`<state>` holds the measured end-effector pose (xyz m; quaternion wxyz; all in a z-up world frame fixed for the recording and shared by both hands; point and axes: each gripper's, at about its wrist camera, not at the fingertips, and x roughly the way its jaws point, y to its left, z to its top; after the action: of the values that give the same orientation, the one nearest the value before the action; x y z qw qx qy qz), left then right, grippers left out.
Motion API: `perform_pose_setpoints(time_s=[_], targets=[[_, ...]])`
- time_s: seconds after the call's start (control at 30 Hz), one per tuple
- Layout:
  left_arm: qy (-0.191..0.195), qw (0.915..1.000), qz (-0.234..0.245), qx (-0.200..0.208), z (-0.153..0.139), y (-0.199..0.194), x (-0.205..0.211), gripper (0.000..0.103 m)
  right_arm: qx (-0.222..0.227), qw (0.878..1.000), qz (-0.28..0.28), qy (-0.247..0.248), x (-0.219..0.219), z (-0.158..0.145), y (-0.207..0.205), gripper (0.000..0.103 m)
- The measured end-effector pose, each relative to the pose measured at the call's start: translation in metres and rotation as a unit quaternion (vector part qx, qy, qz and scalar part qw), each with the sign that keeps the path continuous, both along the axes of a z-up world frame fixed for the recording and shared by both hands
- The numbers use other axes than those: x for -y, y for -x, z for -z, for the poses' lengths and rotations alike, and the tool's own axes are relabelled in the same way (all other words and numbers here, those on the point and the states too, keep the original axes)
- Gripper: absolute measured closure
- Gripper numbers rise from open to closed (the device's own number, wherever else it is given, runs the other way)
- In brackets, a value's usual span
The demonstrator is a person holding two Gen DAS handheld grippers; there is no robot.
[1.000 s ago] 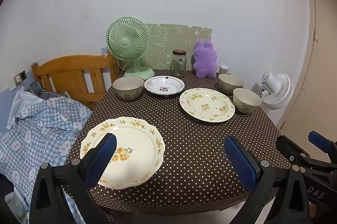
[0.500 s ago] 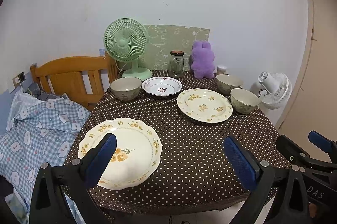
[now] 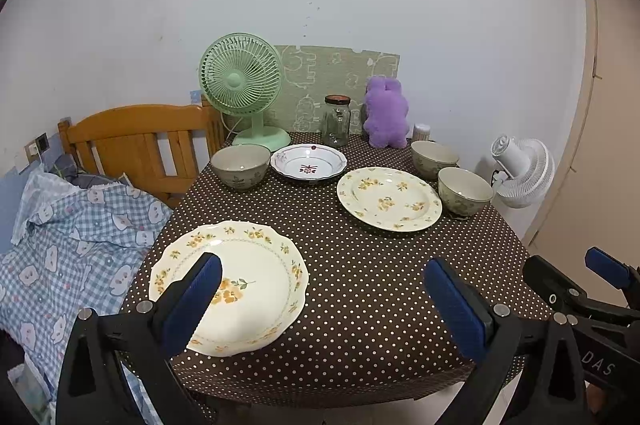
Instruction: Organize plates and bowls
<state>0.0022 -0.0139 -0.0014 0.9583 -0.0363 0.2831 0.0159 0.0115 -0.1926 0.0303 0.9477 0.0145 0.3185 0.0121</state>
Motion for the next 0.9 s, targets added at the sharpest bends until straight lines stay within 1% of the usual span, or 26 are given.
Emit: perform_pose_setpoints(time_s=[0.43,0.9], targets=[[-0.002,1.0,0.003,-0.001,0.001,-0.002,0.002,0.002,-0.003,1.0,0.004,-0.002,0.004,0.001,-0.001,0.004],[-0.006,1.0,-0.006,-0.004,0.002,-0.009,0.009,0.002,-0.005,1.0,-0.004,-0.006,0.009,0.001,-0.011,0.004]])
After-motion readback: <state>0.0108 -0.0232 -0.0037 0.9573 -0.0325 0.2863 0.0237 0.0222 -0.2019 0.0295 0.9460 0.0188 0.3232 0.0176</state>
